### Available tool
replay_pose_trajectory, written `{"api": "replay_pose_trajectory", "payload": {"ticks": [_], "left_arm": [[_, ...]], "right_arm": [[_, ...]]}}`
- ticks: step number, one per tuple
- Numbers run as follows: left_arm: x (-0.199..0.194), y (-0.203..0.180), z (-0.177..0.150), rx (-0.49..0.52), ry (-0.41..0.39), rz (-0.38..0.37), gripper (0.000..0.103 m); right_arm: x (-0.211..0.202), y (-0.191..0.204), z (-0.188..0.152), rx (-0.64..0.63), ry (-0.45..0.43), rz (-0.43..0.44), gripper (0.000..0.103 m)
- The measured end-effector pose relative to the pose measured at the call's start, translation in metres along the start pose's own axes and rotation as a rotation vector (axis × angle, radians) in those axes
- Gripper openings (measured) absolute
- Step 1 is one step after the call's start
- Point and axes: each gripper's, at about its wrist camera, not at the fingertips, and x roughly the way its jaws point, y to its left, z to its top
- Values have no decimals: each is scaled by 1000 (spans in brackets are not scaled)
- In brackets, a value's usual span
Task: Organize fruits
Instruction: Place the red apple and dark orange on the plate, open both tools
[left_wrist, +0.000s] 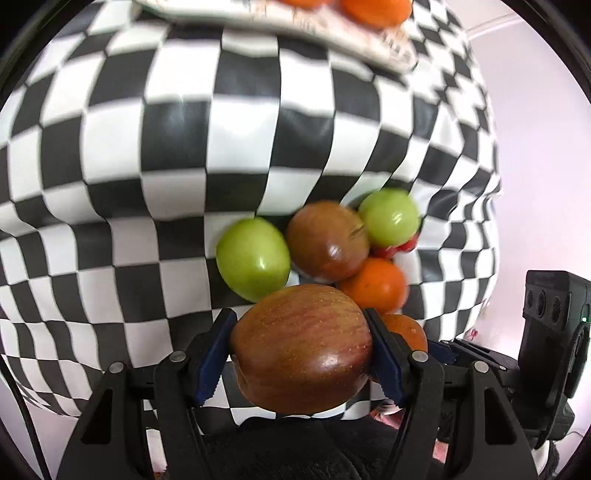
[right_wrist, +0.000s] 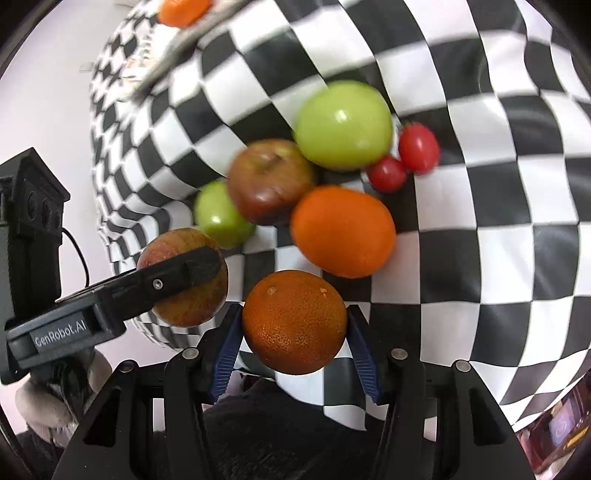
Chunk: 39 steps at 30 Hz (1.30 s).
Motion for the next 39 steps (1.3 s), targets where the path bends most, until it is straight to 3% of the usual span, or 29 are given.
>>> {"api": "replay_pose_trajectory", "payload": {"ticks": [6,10,17,22,26,29,37,39], "left_arm": [[-52,4,20,-9,-85,-59,67],[-91,3,50,-26,-166,-77,67],[-121,26,128,-57,-279,45,67],[-113,47,182,-50,-274,154,67],[-97,52,213,-44,-258,233,67],[-90,56,230,-41,-237,259,67],[-73,64,258,-37,-167,248,67],[-70,68,262,-59,-150,233,67]], "right_arm": [[-43,18,23,-8,-85,47,58],[-74,33,53,-22,-167,60,58],[-100,63,135,-55,-284,12,58],[-88,89,198,-104,-323,-116,58],[-68,100,227,-153,-308,-241,58],[-58,102,237,-170,-297,-285,58],[-50,92,245,-118,-279,-281,59],[-49,87,247,-103,-267,-275,73]]}}
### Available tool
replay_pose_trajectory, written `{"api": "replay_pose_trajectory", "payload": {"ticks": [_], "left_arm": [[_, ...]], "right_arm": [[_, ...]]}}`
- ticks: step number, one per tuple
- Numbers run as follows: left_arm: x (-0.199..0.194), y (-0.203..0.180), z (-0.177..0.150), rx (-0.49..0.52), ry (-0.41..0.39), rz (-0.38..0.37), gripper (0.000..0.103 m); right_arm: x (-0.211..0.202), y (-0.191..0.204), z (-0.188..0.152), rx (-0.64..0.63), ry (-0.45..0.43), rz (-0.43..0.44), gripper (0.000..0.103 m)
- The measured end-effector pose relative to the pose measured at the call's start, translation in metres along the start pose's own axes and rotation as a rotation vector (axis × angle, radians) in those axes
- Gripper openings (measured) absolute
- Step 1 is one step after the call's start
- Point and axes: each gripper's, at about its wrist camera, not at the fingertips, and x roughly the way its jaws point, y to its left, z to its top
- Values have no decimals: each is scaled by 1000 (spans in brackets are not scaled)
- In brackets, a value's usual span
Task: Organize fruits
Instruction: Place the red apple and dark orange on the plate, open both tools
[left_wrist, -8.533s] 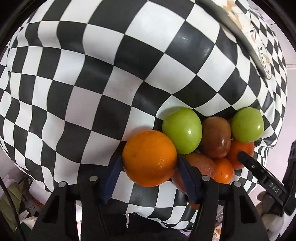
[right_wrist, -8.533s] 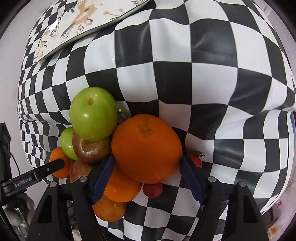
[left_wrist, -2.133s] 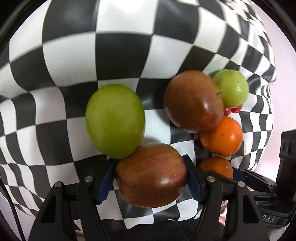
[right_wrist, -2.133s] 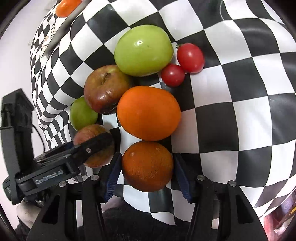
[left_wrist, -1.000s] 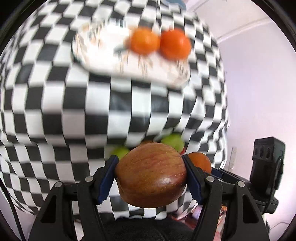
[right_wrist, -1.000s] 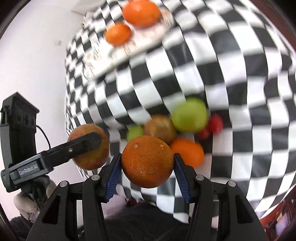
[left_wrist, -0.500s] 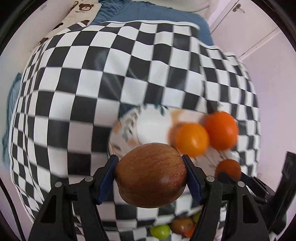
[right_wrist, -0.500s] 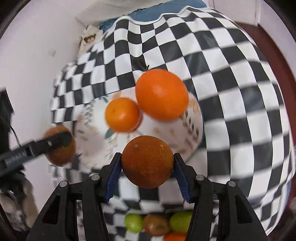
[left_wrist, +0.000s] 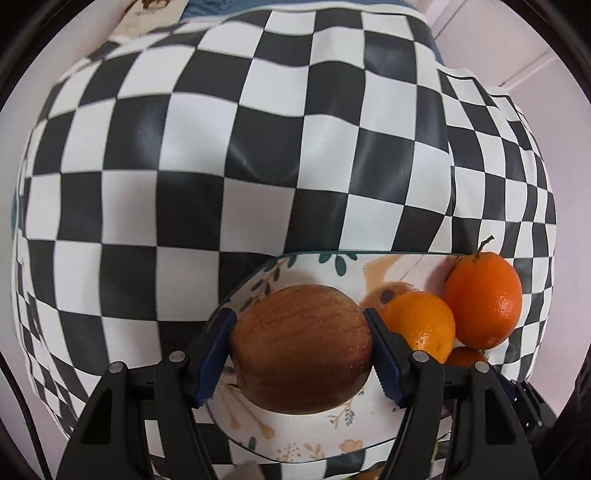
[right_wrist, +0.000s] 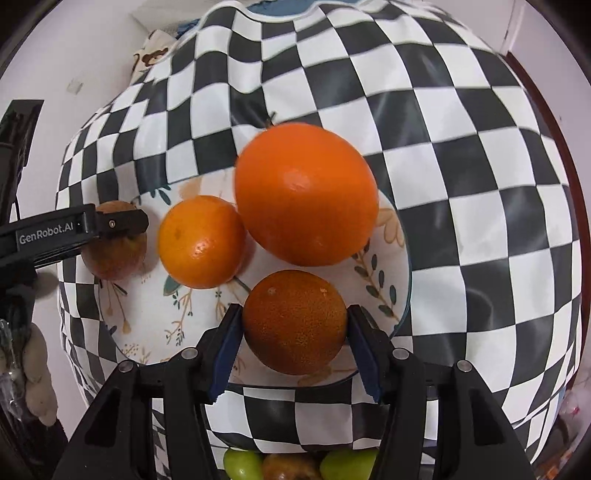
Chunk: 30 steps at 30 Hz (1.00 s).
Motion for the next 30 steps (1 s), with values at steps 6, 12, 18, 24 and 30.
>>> {"api": "replay_pose_trajectory", "payload": {"ticks": [6,12,18,24,30], "left_arm": [[-6,2,10,-2,-48,-6,95],[-33,9,8,12,-108,18,95],[-57,12,-34,34,-162,76,95],[-69,14,-90,32,-203,113,95],[-83,-1,-134,33,-259,120,95]], "right_arm": [[-7,-6,7,-1,-20,-19,95],[-18,-13,7,-11,-23,-55,95],[-36,-6,-15,-29,-47,-99,95],[-60,-2,-37,-62,-67,-144,95],[-84,10,-62,-105,-107,-188,95]]}}
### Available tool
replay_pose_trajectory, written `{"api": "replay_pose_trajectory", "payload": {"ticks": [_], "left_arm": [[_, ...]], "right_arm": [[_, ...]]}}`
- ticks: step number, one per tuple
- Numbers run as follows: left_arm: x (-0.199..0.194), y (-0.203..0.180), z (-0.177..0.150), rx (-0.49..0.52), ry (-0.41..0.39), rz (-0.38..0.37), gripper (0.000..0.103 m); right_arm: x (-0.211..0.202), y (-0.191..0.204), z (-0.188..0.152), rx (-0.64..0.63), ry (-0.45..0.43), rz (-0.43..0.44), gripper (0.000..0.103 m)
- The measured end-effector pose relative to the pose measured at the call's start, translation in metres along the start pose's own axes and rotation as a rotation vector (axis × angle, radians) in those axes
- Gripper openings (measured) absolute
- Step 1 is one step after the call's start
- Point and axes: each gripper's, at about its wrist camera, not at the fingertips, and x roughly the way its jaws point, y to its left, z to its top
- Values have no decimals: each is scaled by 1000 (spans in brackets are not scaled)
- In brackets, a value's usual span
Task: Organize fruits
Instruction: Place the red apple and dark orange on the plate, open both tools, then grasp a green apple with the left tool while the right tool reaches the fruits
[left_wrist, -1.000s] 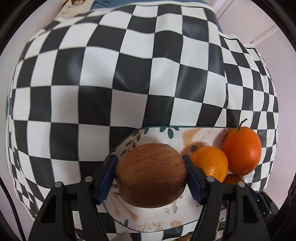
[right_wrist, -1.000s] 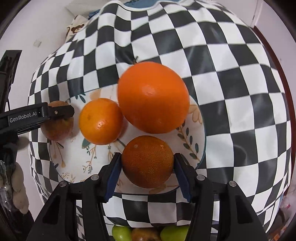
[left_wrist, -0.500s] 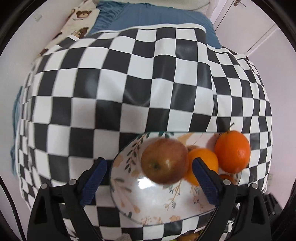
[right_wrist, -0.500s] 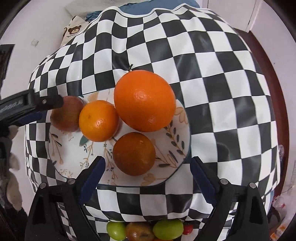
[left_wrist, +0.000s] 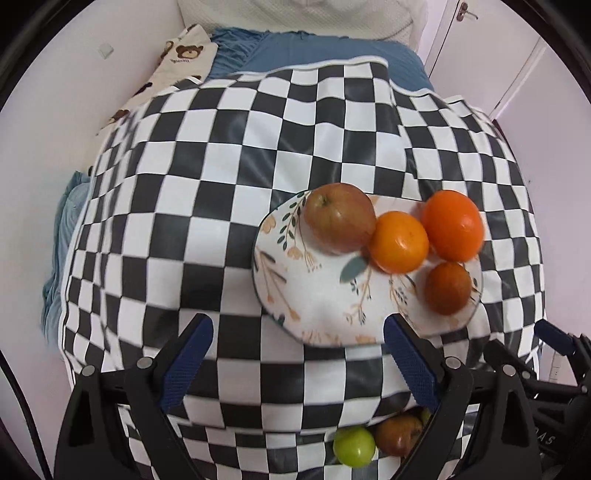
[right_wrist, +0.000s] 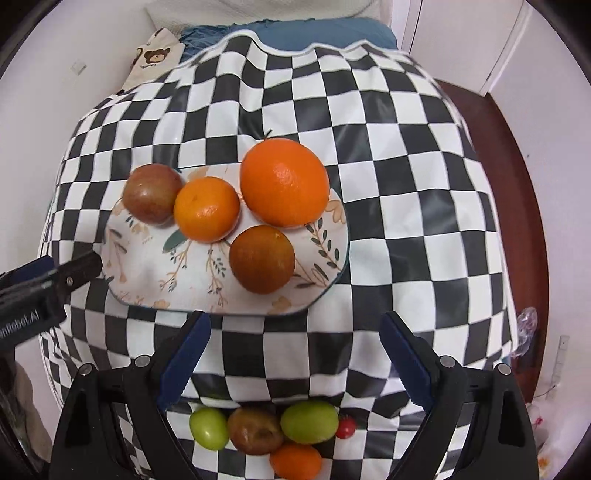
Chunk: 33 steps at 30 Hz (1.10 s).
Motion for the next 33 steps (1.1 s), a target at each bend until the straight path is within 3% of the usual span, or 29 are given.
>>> {"api": "replay_pose_trajectory", "payload": {"ticks": [10,23,33], "left_arm": [[-54,-3,-39,-47,-115,1,95],[-116,-12,-83,-37,-261,23,95],[-118,-17,-100,-51,-260,14,95]], "right_arm": [[-57,11,-29,-36,-114,-4,95],[-122,15,-75,-44,-243,16,95],[-137,9,-97,-1,-276,45,95]]}}
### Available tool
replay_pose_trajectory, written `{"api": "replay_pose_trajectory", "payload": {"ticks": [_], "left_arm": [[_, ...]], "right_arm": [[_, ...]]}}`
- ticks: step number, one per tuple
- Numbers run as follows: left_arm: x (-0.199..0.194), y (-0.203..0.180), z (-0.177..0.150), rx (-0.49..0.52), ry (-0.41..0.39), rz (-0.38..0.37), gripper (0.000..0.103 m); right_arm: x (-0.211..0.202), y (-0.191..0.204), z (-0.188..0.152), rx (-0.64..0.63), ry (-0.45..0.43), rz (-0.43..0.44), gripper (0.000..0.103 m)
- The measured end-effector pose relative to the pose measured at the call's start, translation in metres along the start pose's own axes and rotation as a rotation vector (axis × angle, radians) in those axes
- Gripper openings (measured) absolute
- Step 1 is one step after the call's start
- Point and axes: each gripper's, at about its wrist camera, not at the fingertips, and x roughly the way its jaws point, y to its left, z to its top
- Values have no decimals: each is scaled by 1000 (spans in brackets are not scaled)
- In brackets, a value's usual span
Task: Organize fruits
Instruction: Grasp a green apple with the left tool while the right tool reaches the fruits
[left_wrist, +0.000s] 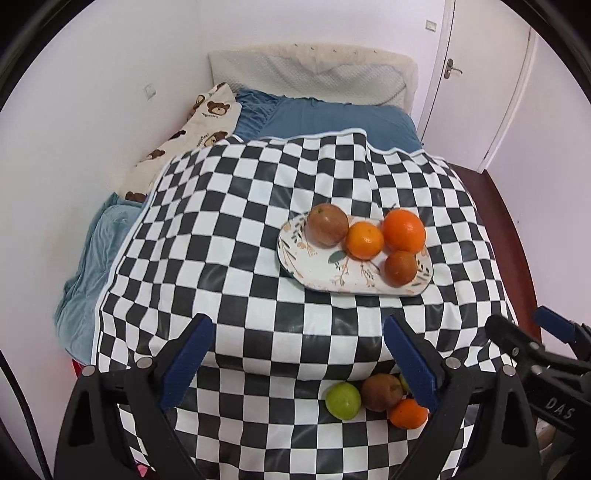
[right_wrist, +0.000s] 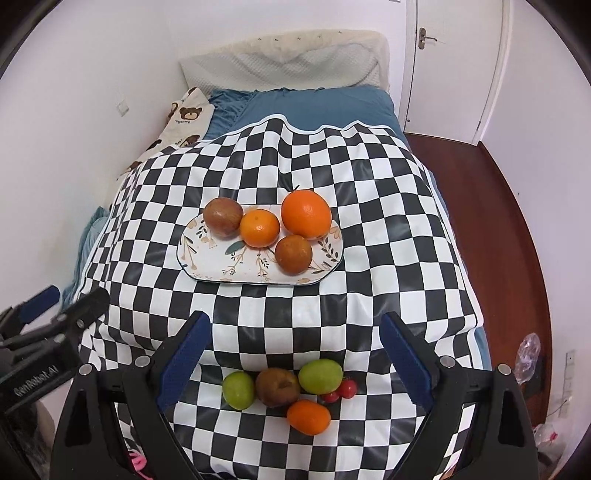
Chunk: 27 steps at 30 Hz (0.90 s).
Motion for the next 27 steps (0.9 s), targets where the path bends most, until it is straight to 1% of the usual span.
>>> {"api": "replay_pose_trajectory", "payload": {"ticks": [2,4,6,8,10,14,15,16,17,18,19,22,25,26,27], "left_arm": [[5,-2,-5,3,17,-12,95],[15,-5,-10,15,53,-11,95],[26,-8,-17,34,76,8,98],[41,-11,-27,50,115,24,98],[59,-10,-39,49,169,35,98],[96,-8,-62,30,293,28,98],[106,-8,-68,23,330,21,98],[113,-8,-71,19,352,15,98],[121,-9,-75,16,377,8,98],[129,-10,-79,6,404,-1,98],[136,-10,-82,-10,428,-18,98],[162,-14,-90,-61,518,-81,98],[185,-19,-99,-103,595,-144,97],[191,-21,-101,-117,609,-164,95],[195,-22,-103,-126,617,-174,84]], "right_arm": [[0,-2,-2,8,4,8,95],[6,-7,-7,20,27,21,97],[19,-15,-15,35,71,24,99],[31,-23,-26,55,108,36,99],[52,-33,-40,74,175,43,99],[98,-55,-73,173,322,117,99],[111,-62,-83,212,354,152,98],[118,-66,-88,231,369,160,98],[127,-70,-95,251,392,172,94],[133,-72,-100,263,407,183,87],[138,-74,-105,277,421,202,85],[150,-75,-114,303,449,243,84],[156,-74,-118,308,455,244,84],[155,-74,-117,310,454,243,84],[155,-72,-115,309,455,243,84]]}}
